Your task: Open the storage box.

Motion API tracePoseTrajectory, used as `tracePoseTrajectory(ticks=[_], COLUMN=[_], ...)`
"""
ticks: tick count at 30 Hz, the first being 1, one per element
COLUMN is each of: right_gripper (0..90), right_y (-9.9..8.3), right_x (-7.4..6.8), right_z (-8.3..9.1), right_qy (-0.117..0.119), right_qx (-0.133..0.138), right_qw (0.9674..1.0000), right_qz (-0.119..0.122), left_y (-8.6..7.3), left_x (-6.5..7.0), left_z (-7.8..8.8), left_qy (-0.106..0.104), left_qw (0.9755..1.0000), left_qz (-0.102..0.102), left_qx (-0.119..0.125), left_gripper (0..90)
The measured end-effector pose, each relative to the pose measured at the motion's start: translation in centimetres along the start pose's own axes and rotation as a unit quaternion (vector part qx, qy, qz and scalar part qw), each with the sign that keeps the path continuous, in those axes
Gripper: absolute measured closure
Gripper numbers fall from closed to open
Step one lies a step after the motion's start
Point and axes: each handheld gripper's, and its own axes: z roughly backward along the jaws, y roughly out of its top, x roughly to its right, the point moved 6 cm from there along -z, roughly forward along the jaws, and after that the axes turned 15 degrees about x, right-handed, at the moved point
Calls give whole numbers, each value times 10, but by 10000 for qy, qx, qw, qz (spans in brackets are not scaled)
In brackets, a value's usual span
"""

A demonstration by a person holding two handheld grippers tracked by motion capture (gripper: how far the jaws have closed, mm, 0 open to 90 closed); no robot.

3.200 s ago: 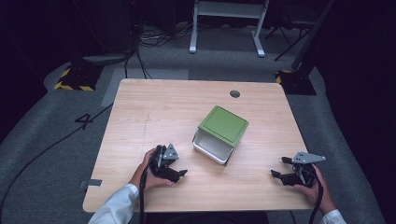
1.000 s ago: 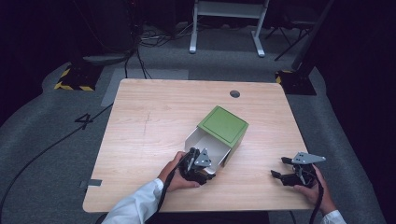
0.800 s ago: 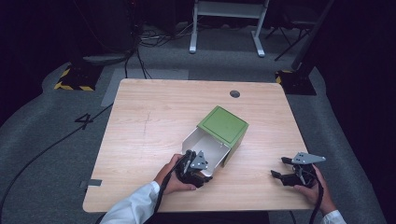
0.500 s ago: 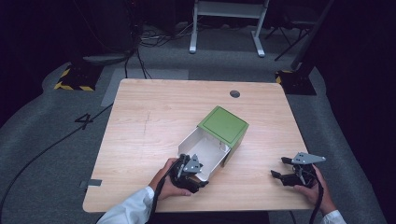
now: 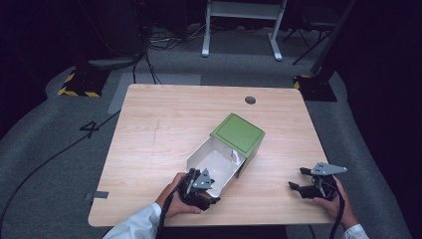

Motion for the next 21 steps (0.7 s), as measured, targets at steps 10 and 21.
tracePoseTrajectory(ticks=[10, 21], right_gripper=[196, 196], right_y=[0, 0], right_x=[0, 0], right_z=[0, 0], right_qy=[3, 3], right_qx=[-6, -8], right_qw=[10000, 10000], right_qz=[-4, -9], left_y=[-4, 1], left_x=[6, 7], left_z=[5, 10], left_qy=[-33, 94], left_qw=[10000, 9999], left_qz=[41, -24], left_qx=[-17, 133], left_gripper=[382, 255])
